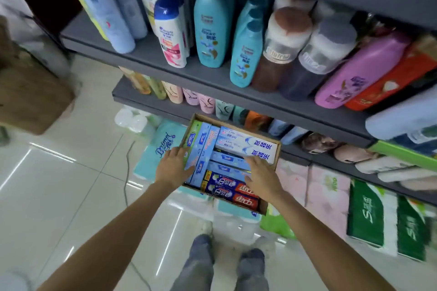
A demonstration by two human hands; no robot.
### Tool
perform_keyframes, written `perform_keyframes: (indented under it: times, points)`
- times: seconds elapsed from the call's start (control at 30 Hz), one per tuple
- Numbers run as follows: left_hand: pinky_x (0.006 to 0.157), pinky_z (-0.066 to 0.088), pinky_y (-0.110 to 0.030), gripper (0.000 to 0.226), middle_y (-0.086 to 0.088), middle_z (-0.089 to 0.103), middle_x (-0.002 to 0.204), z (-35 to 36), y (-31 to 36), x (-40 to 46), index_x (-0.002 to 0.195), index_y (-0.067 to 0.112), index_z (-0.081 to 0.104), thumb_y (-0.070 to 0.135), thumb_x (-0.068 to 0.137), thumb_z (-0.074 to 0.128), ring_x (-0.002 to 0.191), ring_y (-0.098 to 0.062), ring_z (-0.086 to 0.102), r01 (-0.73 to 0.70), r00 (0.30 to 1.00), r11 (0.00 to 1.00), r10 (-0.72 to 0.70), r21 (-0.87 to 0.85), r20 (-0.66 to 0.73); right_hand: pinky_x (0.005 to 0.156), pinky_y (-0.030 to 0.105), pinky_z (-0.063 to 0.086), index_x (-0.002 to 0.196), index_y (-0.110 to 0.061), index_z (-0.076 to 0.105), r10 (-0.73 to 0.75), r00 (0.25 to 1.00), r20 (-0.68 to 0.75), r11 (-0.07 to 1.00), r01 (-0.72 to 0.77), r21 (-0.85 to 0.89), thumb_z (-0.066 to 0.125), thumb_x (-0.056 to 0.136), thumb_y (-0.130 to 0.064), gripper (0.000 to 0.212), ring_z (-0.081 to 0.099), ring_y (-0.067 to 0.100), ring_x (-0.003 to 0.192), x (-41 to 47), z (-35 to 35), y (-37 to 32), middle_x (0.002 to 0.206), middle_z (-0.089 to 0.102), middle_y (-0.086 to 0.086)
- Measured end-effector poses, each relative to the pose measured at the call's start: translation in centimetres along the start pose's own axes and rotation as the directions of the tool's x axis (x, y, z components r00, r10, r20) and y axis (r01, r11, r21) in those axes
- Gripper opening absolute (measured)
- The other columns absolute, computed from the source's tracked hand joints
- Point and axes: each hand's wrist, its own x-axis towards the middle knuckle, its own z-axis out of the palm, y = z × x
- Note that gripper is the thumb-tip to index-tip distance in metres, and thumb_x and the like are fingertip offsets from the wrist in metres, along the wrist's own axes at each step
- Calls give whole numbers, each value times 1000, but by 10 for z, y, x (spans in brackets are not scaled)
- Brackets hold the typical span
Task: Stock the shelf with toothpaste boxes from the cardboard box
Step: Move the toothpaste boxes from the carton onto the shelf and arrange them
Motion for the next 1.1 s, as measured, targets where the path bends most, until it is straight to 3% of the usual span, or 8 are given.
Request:
perform_keyframes:
  times: [0.23, 0.37, 0.53, 0.77, 0.87, 0.97, 1.03, 1.1]
  points:
    - [117, 8, -38, 85, -4, -1, 159, 40, 6, 35, 150, 26, 1, 62, 87, 45, 145, -26, 1, -203, 977, 946, 179, 255, 112, 115, 37, 17, 150, -12, 11, 60, 998, 30, 987, -55, -150, 55, 92, -27, 75, 11, 30, 143, 65, 19, 12, 155, 9, 12]
    - [117, 6, -41, 89, -3, -17, 157, 52, 1, 38, 149, 28, -9, 61, 87, 45, 145, -28, -12, -205, 971, 932, 153, 299, 186, 109, 37, 27, 148, -5, 13, 74, 997, -2, 962, -71, -265, 60, 88, -31, 80, 24, 33, 135, 84, 22, 18, 148, 20, 17]
    - [117, 8, -37, 88, 4, -13, 158, 51, -1, 40, 150, 30, -1, 54, 86, 55, 145, -24, -11, -189, 974, 962, 157, 199, 165, 98, 37, 36, 138, -1, 28, 96, 992, -82, 870, -124, -477, 68, 80, -43, 82, 45, 30, 110, 103, 22, 6, 123, 44, 16]
    - [117, 17, -37, 91, 7, -10, 158, 50, -5, 40, 150, 33, 2, 56, 83, 58, 146, -20, -8, -183, 974, 968, 156, 171, 162, 88, 41, 40, 111, -10, 43, 195, 971, -137, 873, -235, -427, 83, 60, -45, 73, 53, 28, 97, 94, 23, -11, 107, 54, 11]
    - [115, 19, -35, 89, 8, -2, 158, 41, -4, 42, 150, 31, 11, 56, 81, 61, 146, -18, -2, -177, 970, 978, 153, 114, 189, 78, 40, 46, 102, -5, 51, 204, 954, -220, 923, -262, -282, 91, 45, -36, 77, 61, 31, 82, 69, 13, -15, 90, 62, 13]
    - [113, 23, -35, 82, 3, 17, 156, 19, 7, 37, 147, 27, 25, 49, 80, 67, 143, -19, 16, -41, 971, 957, 106, -287, 215, 80, 41, 45, 112, -5, 47, 264, 922, -284, 963, -270, 16, 86, 55, -33, 75, 57, 30, 93, 36, -12, -29, 98, 58, 9]
    - [107, 32, -32, 79, 3, 28, 151, -2, 24, 21, 146, 30, 25, 35, 81, 70, 137, -18, 30, 79, 951, 755, 138, -651, 276, 79, 39, 47, 116, -9, 43, 422, 880, -218, 866, -320, 384, 81, 64, -36, 70, 54, 22, 92, 18, -33, -43, 92, 47, -6]
    - [96, 41, -23, 86, 8, 38, 142, -25, 44, -5, 146, 34, 20, 19, 80, 73, 127, -10, 43, 149, 909, 567, 243, -810, 337, 75, 33, 49, 115, -16, 48, 475, 877, -66, 673, -314, 669, 77, 68, -40, 60, 59, 14, 90, 2, -52, -57, 89, 51, -16]
